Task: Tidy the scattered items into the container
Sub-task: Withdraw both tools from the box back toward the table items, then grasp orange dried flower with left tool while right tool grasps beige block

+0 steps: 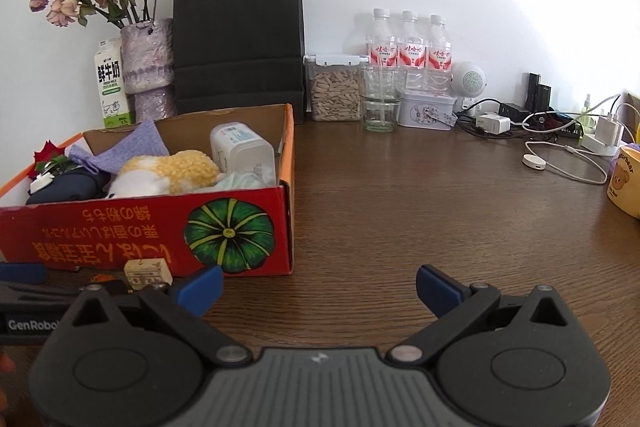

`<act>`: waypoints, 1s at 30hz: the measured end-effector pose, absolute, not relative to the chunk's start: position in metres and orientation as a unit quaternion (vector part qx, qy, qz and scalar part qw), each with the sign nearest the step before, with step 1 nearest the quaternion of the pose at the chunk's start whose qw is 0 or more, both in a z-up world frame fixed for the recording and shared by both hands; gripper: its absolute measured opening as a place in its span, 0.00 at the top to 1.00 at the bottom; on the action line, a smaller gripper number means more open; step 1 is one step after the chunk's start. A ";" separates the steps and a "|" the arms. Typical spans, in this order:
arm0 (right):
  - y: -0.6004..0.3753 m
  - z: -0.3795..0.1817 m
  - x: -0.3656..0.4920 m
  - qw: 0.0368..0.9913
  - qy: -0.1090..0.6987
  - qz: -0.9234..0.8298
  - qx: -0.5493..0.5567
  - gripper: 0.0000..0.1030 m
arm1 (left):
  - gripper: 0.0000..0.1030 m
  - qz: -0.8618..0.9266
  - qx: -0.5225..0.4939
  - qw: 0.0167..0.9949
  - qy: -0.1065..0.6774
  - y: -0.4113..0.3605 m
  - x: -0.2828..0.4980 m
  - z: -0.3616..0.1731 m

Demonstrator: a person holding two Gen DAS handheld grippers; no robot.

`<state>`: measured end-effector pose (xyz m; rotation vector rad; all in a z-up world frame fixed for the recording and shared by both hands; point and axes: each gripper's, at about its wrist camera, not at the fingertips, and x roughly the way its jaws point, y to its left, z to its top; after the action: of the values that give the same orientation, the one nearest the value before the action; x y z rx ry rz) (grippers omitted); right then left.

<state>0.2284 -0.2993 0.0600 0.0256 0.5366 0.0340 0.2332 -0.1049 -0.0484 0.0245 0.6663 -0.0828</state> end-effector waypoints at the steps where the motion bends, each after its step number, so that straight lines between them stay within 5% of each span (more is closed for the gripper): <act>1: -0.299 0.060 0.229 0.964 0.266 0.017 0.012 0.00 | 0.00 -0.040 0.014 0.944 0.328 -0.106 0.234 -0.049; 6: -0.300 0.058 0.231 0.961 0.275 0.018 0.016 0.00 | 0.11 -0.038 0.015 0.942 0.332 -0.110 0.236 -0.050; 12: -0.301 0.056 0.234 0.957 0.287 0.025 0.021 0.00 | 0.60 -0.045 0.010 0.948 0.315 -0.106 0.228 -0.046; 30: -0.294 0.053 0.238 0.951 0.302 0.061 0.033 0.00 | 0.61 -0.036 -0.032 0.955 0.294 -0.075 0.213 -0.040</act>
<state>0.2382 -0.2940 0.0526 0.0665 0.6143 0.1240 0.2126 -0.0750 -0.0403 -0.0648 0.5971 -0.0731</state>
